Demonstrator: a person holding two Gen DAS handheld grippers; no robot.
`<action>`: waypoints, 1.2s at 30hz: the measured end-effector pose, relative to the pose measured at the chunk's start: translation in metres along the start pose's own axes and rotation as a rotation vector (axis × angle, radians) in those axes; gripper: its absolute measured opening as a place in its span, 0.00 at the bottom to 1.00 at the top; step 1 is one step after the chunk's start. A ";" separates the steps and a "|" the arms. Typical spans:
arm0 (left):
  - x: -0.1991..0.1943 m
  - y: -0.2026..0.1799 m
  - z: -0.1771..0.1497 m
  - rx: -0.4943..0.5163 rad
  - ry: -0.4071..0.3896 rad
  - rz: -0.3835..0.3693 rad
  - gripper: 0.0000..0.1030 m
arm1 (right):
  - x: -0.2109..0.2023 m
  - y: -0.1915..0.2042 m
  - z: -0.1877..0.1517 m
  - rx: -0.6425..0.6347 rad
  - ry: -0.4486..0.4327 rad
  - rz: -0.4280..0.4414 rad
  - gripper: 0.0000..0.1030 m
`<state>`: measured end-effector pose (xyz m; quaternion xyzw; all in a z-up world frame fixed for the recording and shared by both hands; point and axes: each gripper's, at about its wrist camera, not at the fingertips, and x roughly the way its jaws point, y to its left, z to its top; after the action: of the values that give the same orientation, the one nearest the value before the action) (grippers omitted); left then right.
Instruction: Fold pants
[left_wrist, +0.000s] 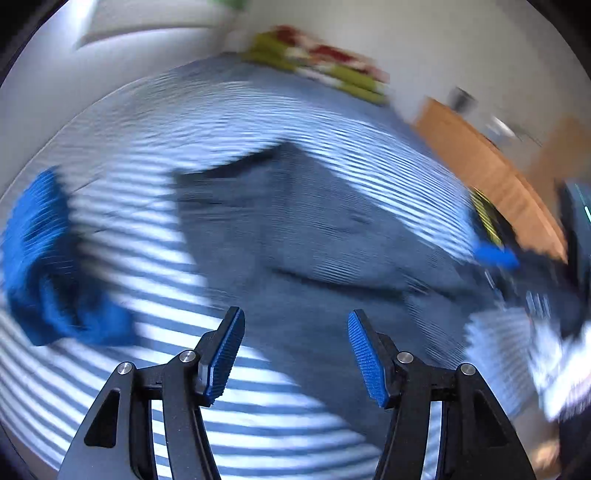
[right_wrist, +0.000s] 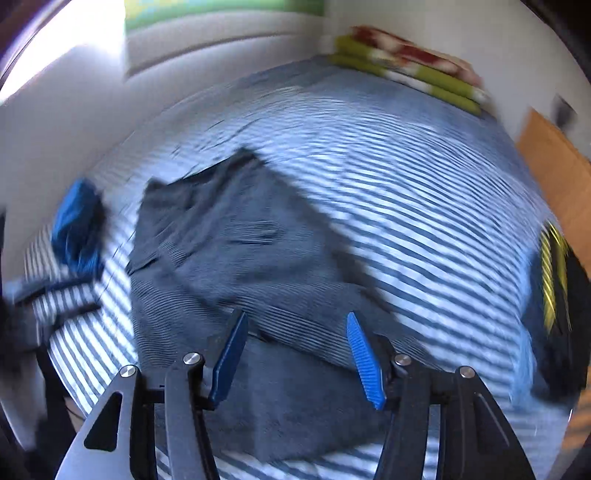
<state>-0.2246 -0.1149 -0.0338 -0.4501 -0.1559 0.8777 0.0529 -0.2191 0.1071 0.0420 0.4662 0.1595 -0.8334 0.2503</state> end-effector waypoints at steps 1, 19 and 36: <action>-0.001 0.018 0.006 -0.034 -0.017 0.026 0.61 | 0.009 0.016 0.005 -0.047 0.006 0.006 0.51; 0.124 0.122 0.098 -0.287 0.063 0.008 0.63 | 0.109 0.130 0.020 -0.395 0.063 -0.134 0.55; 0.004 0.051 0.115 -0.200 -0.100 -0.139 0.10 | -0.063 -0.029 0.033 0.164 -0.230 -0.220 0.08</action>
<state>-0.3167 -0.1878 0.0096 -0.3968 -0.2757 0.8734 0.0606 -0.2308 0.1309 0.1143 0.3665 0.1115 -0.9137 0.1353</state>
